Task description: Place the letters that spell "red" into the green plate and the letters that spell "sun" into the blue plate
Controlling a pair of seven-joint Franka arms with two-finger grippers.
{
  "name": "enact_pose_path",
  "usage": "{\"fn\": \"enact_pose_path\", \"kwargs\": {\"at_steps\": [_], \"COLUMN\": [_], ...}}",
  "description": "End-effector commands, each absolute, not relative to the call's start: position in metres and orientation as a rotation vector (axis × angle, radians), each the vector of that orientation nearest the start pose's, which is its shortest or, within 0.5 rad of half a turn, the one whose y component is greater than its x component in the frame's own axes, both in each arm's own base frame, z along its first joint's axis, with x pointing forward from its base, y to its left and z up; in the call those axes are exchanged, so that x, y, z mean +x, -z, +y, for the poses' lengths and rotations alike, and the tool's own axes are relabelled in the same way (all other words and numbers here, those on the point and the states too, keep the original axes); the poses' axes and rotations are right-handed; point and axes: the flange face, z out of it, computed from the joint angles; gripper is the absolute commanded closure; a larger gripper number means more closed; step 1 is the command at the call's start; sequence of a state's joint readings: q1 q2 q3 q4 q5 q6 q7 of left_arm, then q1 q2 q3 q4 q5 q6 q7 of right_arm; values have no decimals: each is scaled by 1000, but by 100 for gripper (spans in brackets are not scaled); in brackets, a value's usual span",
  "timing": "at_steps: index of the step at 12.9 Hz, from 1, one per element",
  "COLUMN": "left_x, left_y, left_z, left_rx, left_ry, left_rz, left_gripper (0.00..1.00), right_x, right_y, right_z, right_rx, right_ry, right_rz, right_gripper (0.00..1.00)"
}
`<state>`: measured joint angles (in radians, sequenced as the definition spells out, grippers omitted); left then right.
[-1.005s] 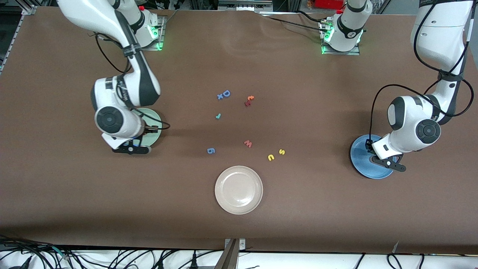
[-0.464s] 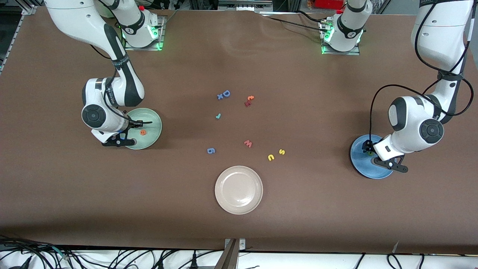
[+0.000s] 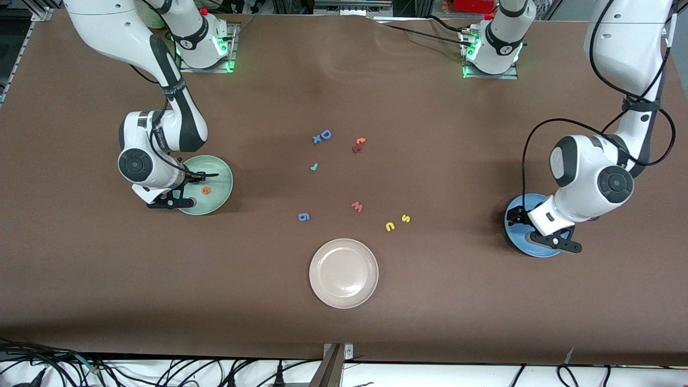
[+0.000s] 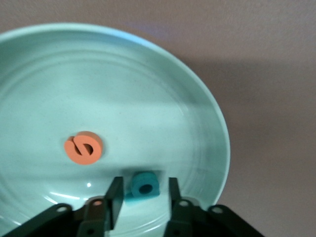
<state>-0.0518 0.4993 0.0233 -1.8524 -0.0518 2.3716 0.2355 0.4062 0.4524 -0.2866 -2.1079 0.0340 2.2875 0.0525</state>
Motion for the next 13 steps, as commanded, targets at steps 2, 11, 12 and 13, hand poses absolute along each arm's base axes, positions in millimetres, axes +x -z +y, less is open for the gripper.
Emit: {"fn": "enact_pose_path", "kwargs": {"at_steps": [2,11,12,13], "left_x": [636,614,614,615], "left_y": [-270,-256,-250,-244], "left_z": [-88,-249,-264,-274], "left_rx": [-3208,-3210,-3207,-3205], "left_ry": [23,6,6,11], "left_rz": [160,126,169,207], "left_gripper": [6,6,6,6], "right_x": [556,555,547,538], "right_y": [-223,-269,-266,-260], "right_z": [68,236,263,290], "right_rx": [-3211,-3153,-3149,-3143], "right_ry": [-403,-379,-339,-297], "right_rz": [-105,355,424,502], "right_gripper": [1,3,5,5]}}
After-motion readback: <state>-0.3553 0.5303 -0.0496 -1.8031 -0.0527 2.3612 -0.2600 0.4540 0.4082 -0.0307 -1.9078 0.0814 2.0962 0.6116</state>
